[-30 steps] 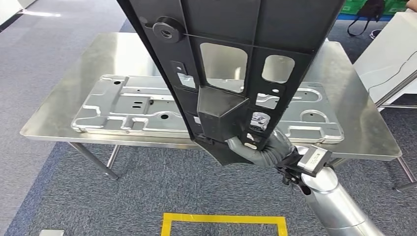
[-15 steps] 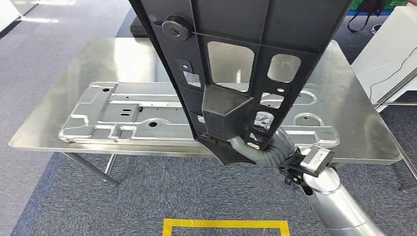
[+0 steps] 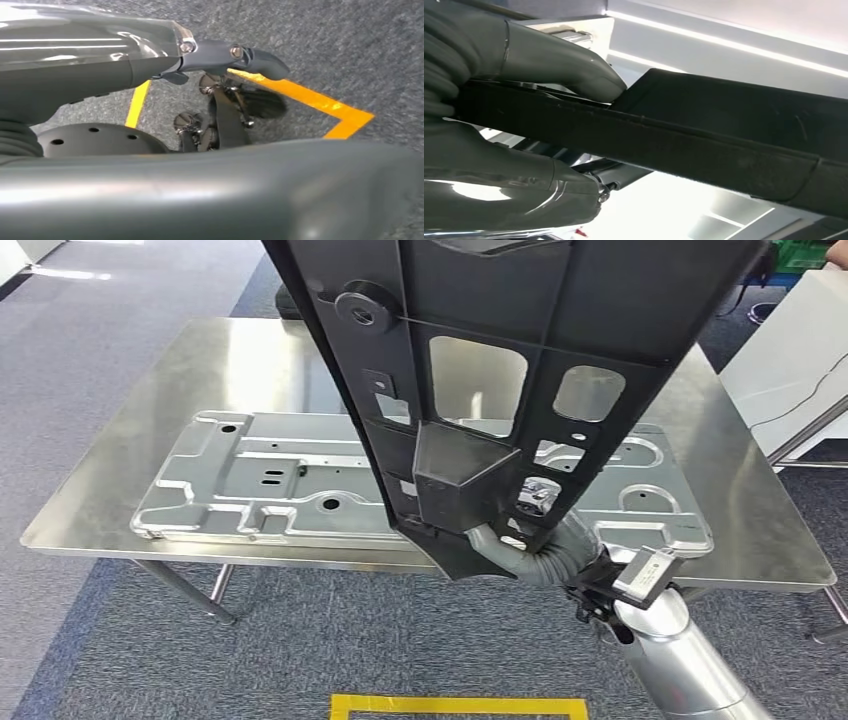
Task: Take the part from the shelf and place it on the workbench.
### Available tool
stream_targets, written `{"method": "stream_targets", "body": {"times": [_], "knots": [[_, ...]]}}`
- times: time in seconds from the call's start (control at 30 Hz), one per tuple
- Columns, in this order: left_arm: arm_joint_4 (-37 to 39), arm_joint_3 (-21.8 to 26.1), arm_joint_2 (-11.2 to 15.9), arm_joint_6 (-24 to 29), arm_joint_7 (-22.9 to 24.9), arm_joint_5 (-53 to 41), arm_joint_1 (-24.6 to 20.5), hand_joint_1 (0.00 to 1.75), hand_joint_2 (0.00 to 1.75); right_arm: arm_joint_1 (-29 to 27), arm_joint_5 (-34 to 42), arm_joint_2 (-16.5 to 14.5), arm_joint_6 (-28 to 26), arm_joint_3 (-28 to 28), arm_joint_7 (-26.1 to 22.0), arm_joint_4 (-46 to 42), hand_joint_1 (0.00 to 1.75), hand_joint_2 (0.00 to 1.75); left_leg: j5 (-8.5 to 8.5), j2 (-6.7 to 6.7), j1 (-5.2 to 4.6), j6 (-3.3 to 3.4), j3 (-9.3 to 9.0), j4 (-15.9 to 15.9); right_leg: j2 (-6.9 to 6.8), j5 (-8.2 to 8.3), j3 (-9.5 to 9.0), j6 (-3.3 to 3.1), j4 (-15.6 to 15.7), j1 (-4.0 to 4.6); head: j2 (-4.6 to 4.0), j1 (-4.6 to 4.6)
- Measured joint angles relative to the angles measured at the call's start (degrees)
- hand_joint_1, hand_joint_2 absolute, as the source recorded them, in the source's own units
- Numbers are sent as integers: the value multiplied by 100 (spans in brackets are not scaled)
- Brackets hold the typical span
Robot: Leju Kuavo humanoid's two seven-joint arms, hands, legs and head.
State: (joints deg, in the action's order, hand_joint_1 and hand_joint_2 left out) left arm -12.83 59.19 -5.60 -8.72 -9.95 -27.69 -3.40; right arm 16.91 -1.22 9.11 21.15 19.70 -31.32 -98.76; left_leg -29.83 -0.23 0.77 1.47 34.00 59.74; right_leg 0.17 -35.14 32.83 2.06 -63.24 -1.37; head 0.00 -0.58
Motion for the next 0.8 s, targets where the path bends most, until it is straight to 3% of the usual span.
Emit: {"method": "stream_targets", "body": {"times": [0.07,0.1,0.13,0.17,0.23,0.3,0.5,0.67,0.8], "knots": [[0,0,2,0,-4,-23,-11,0,0,-18,-135,1,-65,-8,-38,-7,175,175,-19,12,-12,41,-23,-5,-1,-305,408,6,-750,2,0,0],[0,0,2,4,-2,-47,-12,0,0,-31,-197,-1,-108,-10,-62,-10,175,175,-29,14,-19,52,-31,-5,-1,-390,612,11,-1080,2,0,0],[0,0,2,14,1,-79,-12,0,0,-38,-256,-7,-167,-13,-85,-25,175,175,-40,14,-23,56,-44,-4,-2,-369,740,16,-1243,2,0,0],[0,0,2,22,-2,-113,-11,0,0,-32,-313,-19,-238,-19,-97,-57,175,175,-57,12,-25,54,-67,-3,-2,-226,756,22,-1174,2,0,1],[0,0,2,34,-19,-174,-11,0,0,29,-426,-66,-400,-48,-58,-178,175,175,-112,8,-25,20,-142,-1,-8,254,506,17,-485,3,0,2],[0,0,2,33,-36,-228,-23,0,0,150,-535,-137,-545,-94,50,-314,175,175,-171,7,-47,-32,-184,19,-12,527,255,-18,126,18,0,-1],[0,-4,4,38,-48,-383,-62,0,0,630,-1107,-343,-929,-193,471,-503,175,175,-180,8,-70,-9,-220,-25,10,508,196,-75,283,32,0,-7],[0,-11,3,32,-49,-491,-73,0,0,981,-1697,-450,-1268,-203,735,-494,175,175,-161,8,-64,-39,-233,-66,6,496,196,-116,278,44,0,-7],[0,-13,-6,34,-39,-548,-81,0,0,1188,-2696,-507,-1725,-151,1044,-387,175,175,-159,8,-62,-87,-233,-73,5,493,195,-124,275,46,0,-7]]}}
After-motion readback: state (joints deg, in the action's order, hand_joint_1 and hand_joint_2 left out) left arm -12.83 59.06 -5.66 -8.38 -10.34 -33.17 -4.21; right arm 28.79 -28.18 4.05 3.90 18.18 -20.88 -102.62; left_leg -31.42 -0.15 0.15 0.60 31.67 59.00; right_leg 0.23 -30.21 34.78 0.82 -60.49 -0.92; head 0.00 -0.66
